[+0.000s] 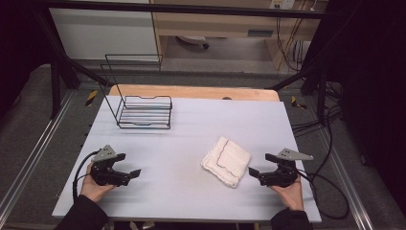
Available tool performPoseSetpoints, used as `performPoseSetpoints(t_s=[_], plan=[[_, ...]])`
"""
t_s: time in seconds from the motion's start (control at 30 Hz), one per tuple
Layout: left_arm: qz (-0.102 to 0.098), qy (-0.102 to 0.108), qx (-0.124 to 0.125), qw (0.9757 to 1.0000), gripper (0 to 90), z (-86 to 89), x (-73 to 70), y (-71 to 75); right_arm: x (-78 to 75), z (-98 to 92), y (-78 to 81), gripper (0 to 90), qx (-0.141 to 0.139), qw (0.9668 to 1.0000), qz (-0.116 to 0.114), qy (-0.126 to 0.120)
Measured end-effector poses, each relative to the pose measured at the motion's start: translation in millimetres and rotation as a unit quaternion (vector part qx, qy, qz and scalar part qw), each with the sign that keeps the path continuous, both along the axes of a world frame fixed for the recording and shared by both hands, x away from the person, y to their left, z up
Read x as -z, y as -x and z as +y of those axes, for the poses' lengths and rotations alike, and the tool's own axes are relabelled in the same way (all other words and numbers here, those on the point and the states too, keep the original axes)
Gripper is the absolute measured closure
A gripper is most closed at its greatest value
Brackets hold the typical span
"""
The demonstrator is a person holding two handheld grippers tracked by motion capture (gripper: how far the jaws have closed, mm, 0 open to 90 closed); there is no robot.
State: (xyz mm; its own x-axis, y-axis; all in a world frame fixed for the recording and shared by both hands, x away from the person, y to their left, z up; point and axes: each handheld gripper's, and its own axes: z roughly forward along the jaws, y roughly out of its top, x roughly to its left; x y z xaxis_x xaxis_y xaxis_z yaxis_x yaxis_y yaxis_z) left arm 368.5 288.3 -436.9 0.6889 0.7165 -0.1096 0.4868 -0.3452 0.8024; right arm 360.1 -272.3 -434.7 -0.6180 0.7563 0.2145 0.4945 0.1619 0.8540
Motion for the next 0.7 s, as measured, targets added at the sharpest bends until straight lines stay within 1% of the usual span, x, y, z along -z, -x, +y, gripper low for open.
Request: performPoseSetpoints(t_s=[0.4,0.53,0.7], plan=[[0.000,0.000,0.000,1.0000,6.1,-5.1,-0.3,1.3,1.7,1.4,0.6,0.5,0.001,0.9999,0.011,0.005],[-0.001,-0.004,0.001,1.0000,6.1,-5.8,-0.1,1.8,1.2,1.9,0.1,0.6,0.003,0.9999,0.008,0.007],[-0.003,-0.001,0.001,1.0000,6.3,-6.9,-0.5,1.9,0.5,2.7,0.7,0.5,0.000,1.0000,0.008,0.006]])
